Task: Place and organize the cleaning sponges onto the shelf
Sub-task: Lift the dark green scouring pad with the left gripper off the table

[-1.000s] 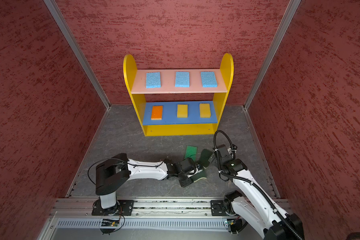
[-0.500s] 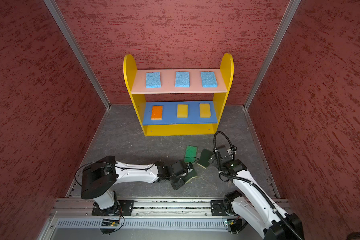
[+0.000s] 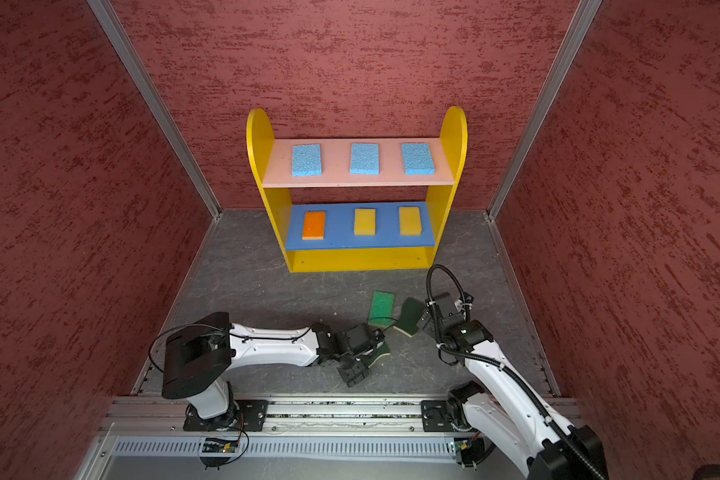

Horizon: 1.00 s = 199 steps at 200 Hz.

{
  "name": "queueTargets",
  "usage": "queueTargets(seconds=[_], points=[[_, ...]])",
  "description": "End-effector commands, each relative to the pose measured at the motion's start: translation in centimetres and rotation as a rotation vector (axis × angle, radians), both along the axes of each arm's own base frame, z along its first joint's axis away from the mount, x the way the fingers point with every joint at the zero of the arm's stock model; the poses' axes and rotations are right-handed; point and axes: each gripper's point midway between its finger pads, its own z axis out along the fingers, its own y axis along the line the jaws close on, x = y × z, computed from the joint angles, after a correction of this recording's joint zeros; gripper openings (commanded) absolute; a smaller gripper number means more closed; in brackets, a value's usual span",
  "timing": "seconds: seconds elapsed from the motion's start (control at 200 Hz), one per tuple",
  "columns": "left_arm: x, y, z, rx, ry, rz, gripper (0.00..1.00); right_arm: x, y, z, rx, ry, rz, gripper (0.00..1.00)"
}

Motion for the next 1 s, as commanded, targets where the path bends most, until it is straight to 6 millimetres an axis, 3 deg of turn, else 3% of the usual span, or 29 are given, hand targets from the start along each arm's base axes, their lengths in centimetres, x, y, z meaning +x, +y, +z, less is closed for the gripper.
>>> queueTargets(seconds=[0.0, 0.326, 0.746, 0.992], points=[[0.1, 1.2, -1.4, 0.09, -0.011, -0.048, 0.85, -0.1, -0.1, 0.1, 0.006, -0.012, -0.009, 0.99], [2.3, 0.8, -1.7, 0.091, -0.064, -0.053, 0.86, 0.0, -0.1, 0.4, 0.007, -0.014, -0.002, 0.99], [1.1, 1.4, -2.3, 0.113, -0.066, -0.077, 0.71, 0.8, 0.5, 0.4, 0.016, -0.005, 0.012, 0.99], [1.3, 2.2, -2.4, 0.121, -0.065, 0.007, 0.63, 0.6, 0.2, 0.7, 0.002, -0.008, 0.008, 0.99]])
